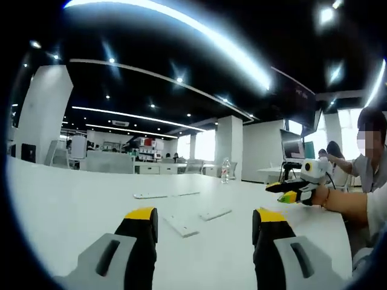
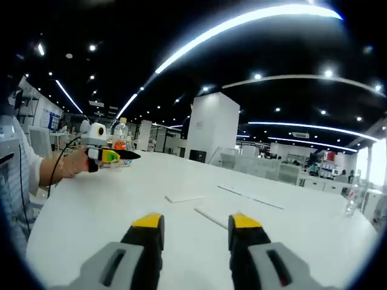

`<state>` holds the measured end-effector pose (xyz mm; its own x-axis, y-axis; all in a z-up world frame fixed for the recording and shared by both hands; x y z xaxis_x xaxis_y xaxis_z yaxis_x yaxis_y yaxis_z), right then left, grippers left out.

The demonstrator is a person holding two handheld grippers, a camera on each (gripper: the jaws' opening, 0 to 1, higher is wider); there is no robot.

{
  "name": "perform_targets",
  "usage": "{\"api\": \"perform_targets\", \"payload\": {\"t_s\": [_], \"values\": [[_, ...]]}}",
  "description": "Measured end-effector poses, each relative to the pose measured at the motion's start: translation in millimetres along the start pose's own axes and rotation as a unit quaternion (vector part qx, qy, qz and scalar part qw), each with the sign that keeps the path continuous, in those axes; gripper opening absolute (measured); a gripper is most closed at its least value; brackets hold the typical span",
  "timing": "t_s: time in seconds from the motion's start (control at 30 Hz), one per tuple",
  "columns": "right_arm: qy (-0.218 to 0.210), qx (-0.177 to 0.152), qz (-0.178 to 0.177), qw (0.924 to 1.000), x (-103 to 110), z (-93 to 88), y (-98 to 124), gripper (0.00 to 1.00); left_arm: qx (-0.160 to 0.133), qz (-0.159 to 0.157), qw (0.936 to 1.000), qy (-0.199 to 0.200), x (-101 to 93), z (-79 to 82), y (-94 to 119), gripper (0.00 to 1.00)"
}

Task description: Locate the socket holder cover, grip the socket holder cover, clip it into the socket holder slot.

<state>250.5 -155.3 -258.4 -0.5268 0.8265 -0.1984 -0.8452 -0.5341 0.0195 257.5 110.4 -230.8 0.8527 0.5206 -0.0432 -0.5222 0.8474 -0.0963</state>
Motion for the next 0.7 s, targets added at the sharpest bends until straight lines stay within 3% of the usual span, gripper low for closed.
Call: {"api": "perform_targets", "payload": {"t_s": [0.13,0.33,0.7], "values": [[0.005,0.005,-0.001,1.0,1.5,-1.7,0.4,0.44,0.012,-0.008,0.9999,0.002,-4.9,-4.9,-1.2,0.68],[-0.007,0.007,-0.014,0.9998,-4.3,-0.9,2.1,0.45,0.044,0.003,0.9989,-0.011,-1.8,-14.0,0.7,0.68],[-0.002,0.01,-0.017,0.9998,-1.5,0.5,2.6,0.45,0.044,0.023,0.9985,-0.022,3.0,-10.3,7.6,0.68]]}}
Point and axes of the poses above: the point that each gripper's makers call its tool centre point, and the gripper's own axes: y roughly backward along the fingers, x roughly to its left, z roughly out of its top, the point moved 2 cm from there along y, roughly backward along the fingers, and after that the axes turned 14 degrees about -z, right-handed, at the moved point
